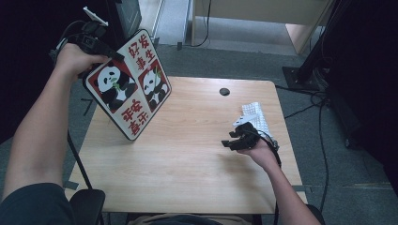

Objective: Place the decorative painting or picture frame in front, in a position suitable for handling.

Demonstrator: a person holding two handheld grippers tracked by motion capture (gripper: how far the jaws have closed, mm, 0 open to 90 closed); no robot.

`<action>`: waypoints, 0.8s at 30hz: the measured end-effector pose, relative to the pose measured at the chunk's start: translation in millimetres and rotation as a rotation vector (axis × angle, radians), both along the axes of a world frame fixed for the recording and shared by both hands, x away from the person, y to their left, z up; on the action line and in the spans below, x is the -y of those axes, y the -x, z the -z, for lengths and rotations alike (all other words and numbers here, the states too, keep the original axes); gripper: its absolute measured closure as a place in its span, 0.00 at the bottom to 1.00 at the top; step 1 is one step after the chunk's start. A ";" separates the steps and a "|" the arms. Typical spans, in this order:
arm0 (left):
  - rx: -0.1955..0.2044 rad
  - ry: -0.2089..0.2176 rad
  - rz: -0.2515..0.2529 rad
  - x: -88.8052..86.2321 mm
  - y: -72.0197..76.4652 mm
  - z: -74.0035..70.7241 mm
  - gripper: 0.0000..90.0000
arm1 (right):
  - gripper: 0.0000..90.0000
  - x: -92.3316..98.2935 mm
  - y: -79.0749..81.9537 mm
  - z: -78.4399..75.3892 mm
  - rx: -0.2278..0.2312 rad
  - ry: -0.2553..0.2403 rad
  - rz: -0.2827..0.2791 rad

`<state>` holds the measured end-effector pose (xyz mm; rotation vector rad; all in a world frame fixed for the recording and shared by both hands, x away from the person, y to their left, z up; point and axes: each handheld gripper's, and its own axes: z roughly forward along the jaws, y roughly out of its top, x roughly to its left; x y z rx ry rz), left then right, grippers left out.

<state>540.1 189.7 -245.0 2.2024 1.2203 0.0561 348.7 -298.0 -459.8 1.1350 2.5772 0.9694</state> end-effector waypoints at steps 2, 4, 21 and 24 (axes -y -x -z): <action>-0.009 0.004 0.000 1.7 0.7 -1.9 0.87 | 0.49 0.2 -0.8 0.4 -0.002 -0.003 0.004; 0.003 -0.012 0.026 6.0 3.8 -6.2 0.88 | 0.49 0.3 -1.8 1.0 -0.005 -0.003 0.004; 0.054 -0.032 0.162 67.2 62.3 -45.0 0.88 | 0.50 17.9 -5.3 -4.0 0.003 -0.059 0.063; 0.045 -0.023 0.187 79.6 74.2 -44.2 0.88 | 0.50 19.8 -6.5 -3.3 0.007 -0.056 0.065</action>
